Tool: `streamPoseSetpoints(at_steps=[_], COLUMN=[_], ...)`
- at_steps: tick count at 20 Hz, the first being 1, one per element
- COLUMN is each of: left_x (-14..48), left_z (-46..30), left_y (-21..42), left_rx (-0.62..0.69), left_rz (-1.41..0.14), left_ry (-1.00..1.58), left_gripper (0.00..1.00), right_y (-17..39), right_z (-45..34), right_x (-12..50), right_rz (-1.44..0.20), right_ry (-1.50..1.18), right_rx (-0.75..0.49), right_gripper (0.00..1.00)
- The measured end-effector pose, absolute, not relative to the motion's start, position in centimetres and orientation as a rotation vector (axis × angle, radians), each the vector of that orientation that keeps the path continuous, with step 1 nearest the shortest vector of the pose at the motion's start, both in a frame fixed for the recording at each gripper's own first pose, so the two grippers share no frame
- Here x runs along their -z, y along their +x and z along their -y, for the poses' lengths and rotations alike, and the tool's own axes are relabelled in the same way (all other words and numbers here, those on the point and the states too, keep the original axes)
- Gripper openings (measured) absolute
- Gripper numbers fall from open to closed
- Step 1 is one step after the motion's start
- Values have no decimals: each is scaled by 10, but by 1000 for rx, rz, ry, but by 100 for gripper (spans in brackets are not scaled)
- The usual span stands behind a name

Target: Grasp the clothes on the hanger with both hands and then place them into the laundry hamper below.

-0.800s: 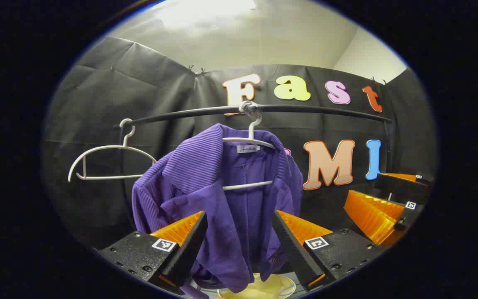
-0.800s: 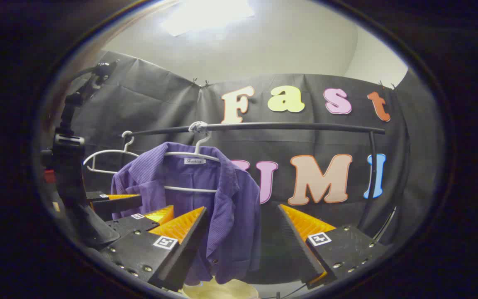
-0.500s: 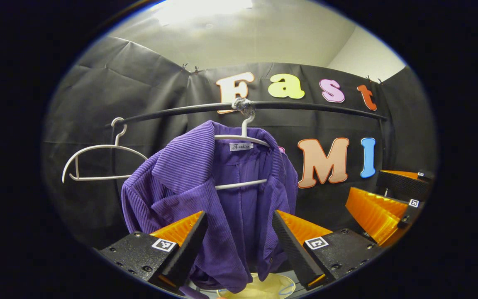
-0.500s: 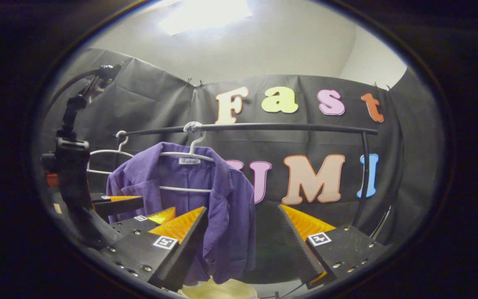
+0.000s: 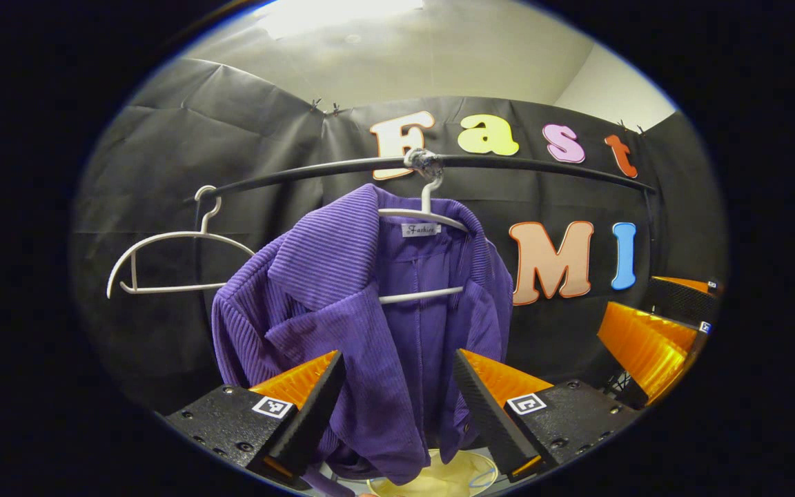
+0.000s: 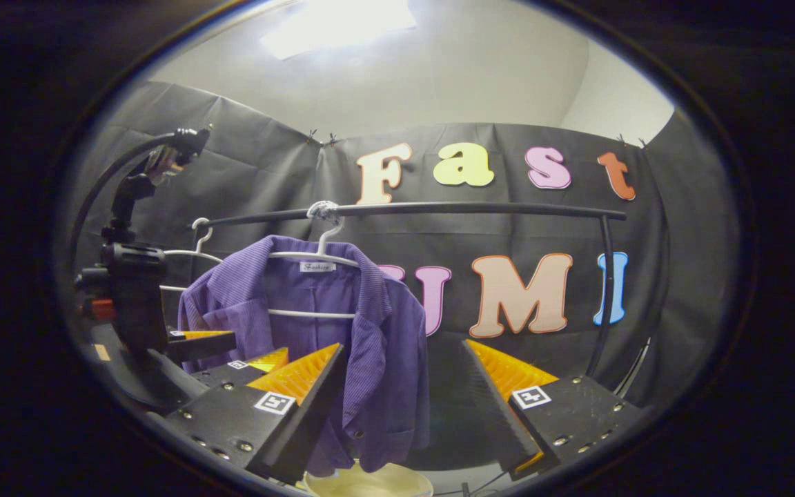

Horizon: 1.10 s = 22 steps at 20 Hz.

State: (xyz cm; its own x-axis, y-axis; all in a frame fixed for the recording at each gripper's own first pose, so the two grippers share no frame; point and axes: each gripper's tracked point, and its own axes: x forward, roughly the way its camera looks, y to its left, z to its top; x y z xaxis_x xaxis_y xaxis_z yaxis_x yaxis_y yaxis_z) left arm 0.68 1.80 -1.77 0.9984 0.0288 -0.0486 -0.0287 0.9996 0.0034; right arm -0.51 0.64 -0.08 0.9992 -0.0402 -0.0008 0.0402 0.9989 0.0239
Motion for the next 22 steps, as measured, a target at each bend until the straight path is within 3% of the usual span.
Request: streamPoseSetpoints(at_steps=[13, 15, 16, 19, 22], left_x=[36, 40, 41, 45, 48], left_z=[-37, -41, -43, -50, -55], left_y=[21, 23, 23, 23, 23], left_rx=[-138, -161, -171, -204, -217], left_rz=[-73, -80, -81, -88, -92], left_ry=[39, 58, 69, 88, 89], left_gripper=[97, 99, 97, 96, 79], right_y=[-4, -6, -6, -5, -3], right_z=[-5, -5, -4, -7, -14], right_x=[0, -1, 1, 3, 6], right_rz=[10, 16, 17, 16, 10], right_ry=[10, 18, 20, 3, -3], right_rx=[22, 14, 9, -17, -55], right_gripper=[98, 93, 98, 98, 98])
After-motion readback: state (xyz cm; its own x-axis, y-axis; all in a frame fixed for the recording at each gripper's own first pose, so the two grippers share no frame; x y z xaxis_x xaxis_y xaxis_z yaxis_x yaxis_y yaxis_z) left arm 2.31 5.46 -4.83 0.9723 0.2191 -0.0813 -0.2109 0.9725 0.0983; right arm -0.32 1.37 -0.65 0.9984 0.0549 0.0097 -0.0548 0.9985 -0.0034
